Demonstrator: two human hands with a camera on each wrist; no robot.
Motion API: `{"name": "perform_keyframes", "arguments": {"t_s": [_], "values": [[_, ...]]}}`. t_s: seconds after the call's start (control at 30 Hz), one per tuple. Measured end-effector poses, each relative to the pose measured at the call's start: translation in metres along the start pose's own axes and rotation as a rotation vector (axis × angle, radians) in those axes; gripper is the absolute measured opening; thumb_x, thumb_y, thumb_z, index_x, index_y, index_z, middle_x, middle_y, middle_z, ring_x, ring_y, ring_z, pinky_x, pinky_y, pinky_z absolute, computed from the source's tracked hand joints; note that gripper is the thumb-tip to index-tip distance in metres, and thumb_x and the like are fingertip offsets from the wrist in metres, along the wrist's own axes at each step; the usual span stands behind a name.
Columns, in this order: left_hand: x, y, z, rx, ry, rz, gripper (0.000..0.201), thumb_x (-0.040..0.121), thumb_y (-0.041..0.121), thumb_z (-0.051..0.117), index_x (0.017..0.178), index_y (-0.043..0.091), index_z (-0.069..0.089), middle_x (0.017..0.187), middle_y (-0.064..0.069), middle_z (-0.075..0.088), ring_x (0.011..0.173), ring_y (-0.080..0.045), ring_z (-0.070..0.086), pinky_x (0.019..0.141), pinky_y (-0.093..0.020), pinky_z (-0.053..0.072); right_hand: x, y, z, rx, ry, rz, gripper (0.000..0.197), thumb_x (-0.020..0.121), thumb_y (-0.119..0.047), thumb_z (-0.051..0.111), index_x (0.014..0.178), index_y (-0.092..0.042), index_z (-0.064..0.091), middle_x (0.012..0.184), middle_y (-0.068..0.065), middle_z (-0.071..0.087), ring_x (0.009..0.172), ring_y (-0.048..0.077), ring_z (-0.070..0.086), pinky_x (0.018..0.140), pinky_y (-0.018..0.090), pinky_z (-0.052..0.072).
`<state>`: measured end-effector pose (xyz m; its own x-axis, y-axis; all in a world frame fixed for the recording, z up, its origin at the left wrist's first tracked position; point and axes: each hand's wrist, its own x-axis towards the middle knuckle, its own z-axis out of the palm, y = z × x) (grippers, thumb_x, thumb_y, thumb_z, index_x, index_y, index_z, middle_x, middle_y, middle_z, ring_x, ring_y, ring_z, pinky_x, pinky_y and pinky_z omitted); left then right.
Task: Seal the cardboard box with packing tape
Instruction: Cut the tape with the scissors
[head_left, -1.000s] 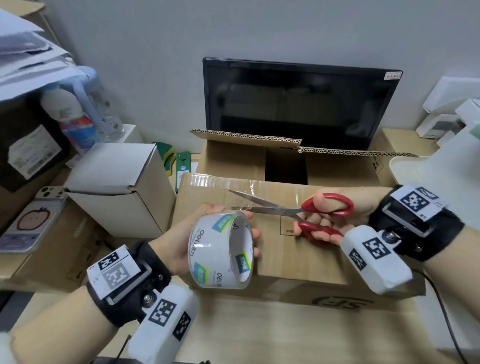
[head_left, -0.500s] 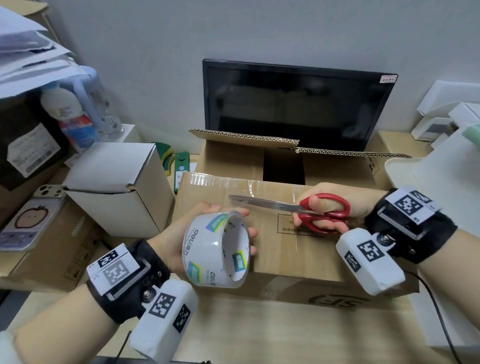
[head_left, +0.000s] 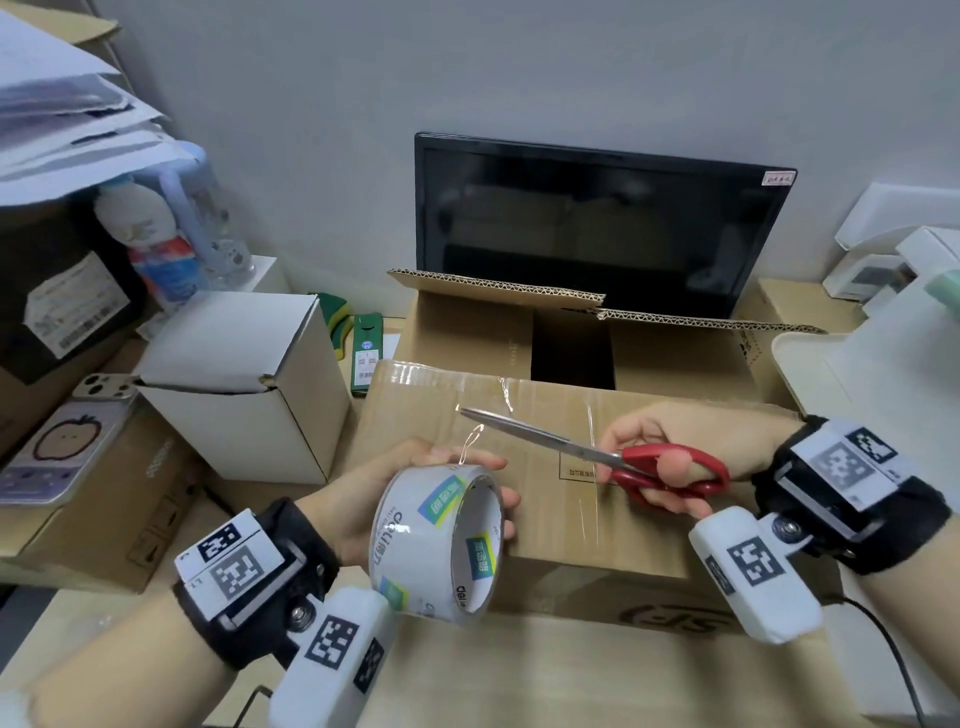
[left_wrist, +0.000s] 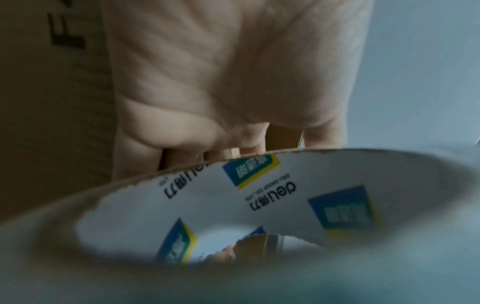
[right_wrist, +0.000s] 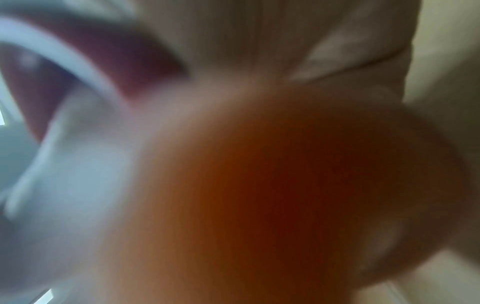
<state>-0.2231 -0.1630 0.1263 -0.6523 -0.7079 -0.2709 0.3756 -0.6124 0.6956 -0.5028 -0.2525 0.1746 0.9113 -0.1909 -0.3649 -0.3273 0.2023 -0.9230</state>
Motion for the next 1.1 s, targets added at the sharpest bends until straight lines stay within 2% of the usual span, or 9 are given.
{"name": "perform_keyframes", "arguments": {"t_s": [0.1,0.17,0.3,0.4,0.47,0.63,0.8,0.97,1.1], "values": [[-0.002,0.0,-0.001,-0.028,-0.029,0.039,0.037,0.074,0.026,0.069,0.106,0.009,0.067,0.109,-0.019,0.067,0.102,-0.038,0.062,0.093,-0.046,0.048,0.003,-0.002,0.003,0.066,-0.038,0.017,0.07,0.064,-0.047,0.074,0.108,0.0,0.045,0.069,-0.004,0.069,0.052,0.001,0.063,0.048,0.011,0.051],[-0.004,-0.002,-0.002,-0.03,-0.039,0.055,0.037,0.078,0.026,0.064,0.111,0.009,0.065,0.113,-0.019,0.066,0.106,-0.038,0.061,0.096,-0.047,0.046,0.005,-0.008,0.01,0.043,0.048,0.001,0.067,0.062,-0.046,0.077,0.107,-0.004,0.049,0.069,-0.001,0.068,0.049,0.004,0.063,0.046,0.013,0.051],[-0.003,-0.004,-0.005,-0.028,-0.045,0.069,0.038,0.079,0.027,0.064,0.113,0.011,0.064,0.115,-0.018,0.066,0.108,-0.037,0.061,0.095,-0.046,0.047,0.019,-0.022,0.027,-0.289,0.592,-0.032,0.039,0.06,-0.035,0.082,0.092,-0.022,0.065,0.064,0.007,0.065,0.047,0.018,0.059,0.046,0.024,0.051],[-0.002,-0.005,-0.006,-0.022,-0.018,0.072,0.038,0.072,0.03,0.071,0.106,0.013,0.068,0.109,-0.016,0.068,0.102,-0.035,0.064,0.094,-0.046,0.049,0.048,-0.021,0.035,-0.711,1.015,-0.091,0.023,0.073,-0.029,0.077,0.092,-0.03,0.064,0.063,-0.004,0.064,0.057,0.008,0.06,0.06,0.026,0.05],[-0.003,-0.006,-0.007,-0.015,-0.011,0.082,0.039,0.07,0.031,0.073,0.104,0.014,0.069,0.108,-0.016,0.069,0.101,-0.035,0.064,0.093,-0.046,0.049,0.07,-0.024,0.038,-0.885,1.188,-0.05,0.025,0.077,-0.028,0.071,0.1,-0.035,0.063,0.073,-0.01,0.066,0.07,0.008,0.06,0.068,0.025,0.048],[-0.004,-0.009,-0.003,0.01,-0.001,0.107,0.045,0.064,0.033,0.078,0.103,0.012,0.07,0.103,-0.017,0.069,0.094,-0.035,0.065,0.09,-0.044,0.051,0.107,-0.033,0.037,-1.072,1.225,0.048,0.035,0.085,-0.037,0.062,0.117,-0.029,0.053,0.099,-0.005,0.067,0.091,0.018,0.06,0.069,0.024,0.033],[-0.006,-0.009,-0.003,-0.012,0.013,0.145,0.045,0.065,0.032,0.077,0.103,0.01,0.07,0.102,-0.019,0.069,0.092,-0.034,0.066,0.085,-0.042,0.053,0.116,-0.03,0.037,-1.21,1.14,0.141,0.03,0.084,-0.045,0.058,0.11,-0.03,0.055,0.091,-0.003,0.066,0.086,0.021,0.061,0.065,0.027,0.03],[-0.006,-0.011,-0.004,-0.012,0.006,0.156,0.042,0.069,0.033,0.073,0.105,0.012,0.068,0.104,-0.017,0.068,0.096,-0.036,0.063,0.094,-0.048,0.045,0.113,-0.029,0.031,-1.175,1.143,0.213,0.035,0.077,-0.052,0.064,0.103,-0.03,0.057,0.088,-0.005,0.066,0.084,0.021,0.061,0.063,0.027,0.035],[-0.006,-0.011,-0.005,0.004,0.008,0.148,0.042,0.069,0.033,0.073,0.106,0.012,0.069,0.104,-0.017,0.069,0.095,-0.036,0.064,0.094,-0.048,0.046,0.111,-0.024,0.032,-1.183,1.092,0.246,0.039,0.074,-0.054,0.067,0.104,-0.031,0.056,0.092,-0.005,0.066,0.088,0.022,0.061,0.064,0.027,0.035]]}}
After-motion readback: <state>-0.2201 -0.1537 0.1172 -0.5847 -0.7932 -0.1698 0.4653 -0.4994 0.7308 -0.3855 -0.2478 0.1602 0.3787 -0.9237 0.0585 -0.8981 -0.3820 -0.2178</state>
